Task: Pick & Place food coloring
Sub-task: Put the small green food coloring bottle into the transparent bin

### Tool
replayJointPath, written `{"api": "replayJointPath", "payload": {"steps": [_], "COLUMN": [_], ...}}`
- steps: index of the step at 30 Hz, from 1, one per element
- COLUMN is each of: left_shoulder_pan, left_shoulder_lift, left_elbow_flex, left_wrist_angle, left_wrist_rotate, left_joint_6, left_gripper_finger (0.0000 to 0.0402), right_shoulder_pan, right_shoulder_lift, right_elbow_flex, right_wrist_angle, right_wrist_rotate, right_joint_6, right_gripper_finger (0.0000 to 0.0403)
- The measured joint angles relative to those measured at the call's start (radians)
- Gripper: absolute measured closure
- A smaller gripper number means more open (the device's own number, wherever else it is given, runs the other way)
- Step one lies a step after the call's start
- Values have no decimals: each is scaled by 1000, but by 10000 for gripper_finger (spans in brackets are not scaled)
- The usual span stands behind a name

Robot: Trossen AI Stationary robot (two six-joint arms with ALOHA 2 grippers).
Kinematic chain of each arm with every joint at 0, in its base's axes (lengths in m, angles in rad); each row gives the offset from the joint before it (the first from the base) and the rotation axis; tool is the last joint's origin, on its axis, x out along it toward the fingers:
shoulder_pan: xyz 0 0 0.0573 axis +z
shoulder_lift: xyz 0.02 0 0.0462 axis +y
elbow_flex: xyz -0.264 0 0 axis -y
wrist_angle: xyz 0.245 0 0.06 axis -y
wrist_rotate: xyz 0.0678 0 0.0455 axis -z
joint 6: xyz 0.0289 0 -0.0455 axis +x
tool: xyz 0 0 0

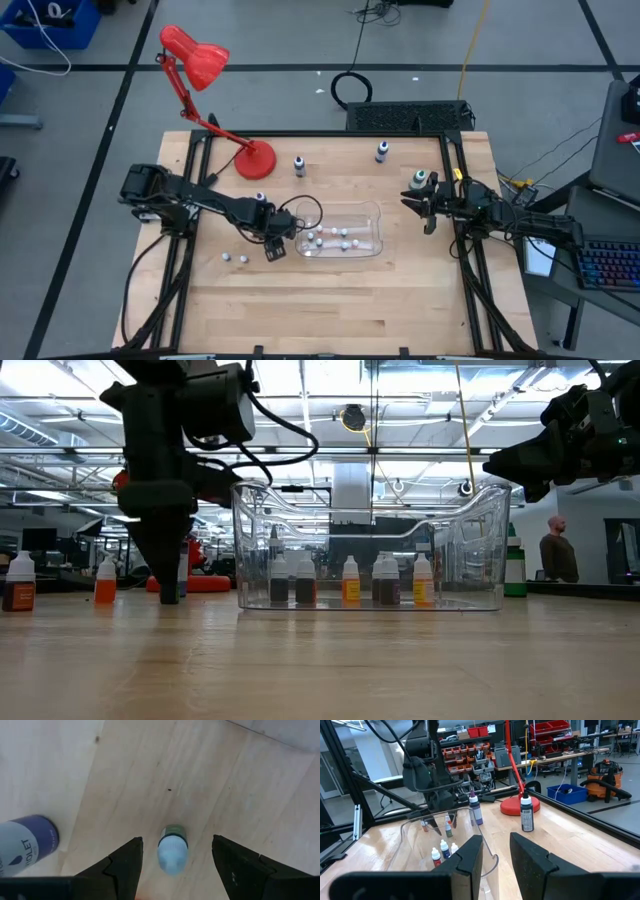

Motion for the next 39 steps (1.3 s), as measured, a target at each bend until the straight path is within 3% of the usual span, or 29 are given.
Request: {"api": "replayJointPath", "payload": {"steps": [21, 39], "left_shoulder_pan": [0, 0], "left_shoulder_lift": [-5, -5], "left_elbow_flex": [30, 29], "left_wrist_angle": [-13, -56], "left_wrist_rotate": [38, 0], "left_joint_6": [58, 44], "left_gripper_finger": [163, 163], "right_shoulder_pan": [0, 0], "right_shoulder_lift": [0, 0], "right_elbow_flex": [0, 0], "right_wrist_angle": [0, 0], "right_wrist_rotate": [0, 0], "right_joint_6": [0, 0], "right_gripper_finger": [314, 314]}}
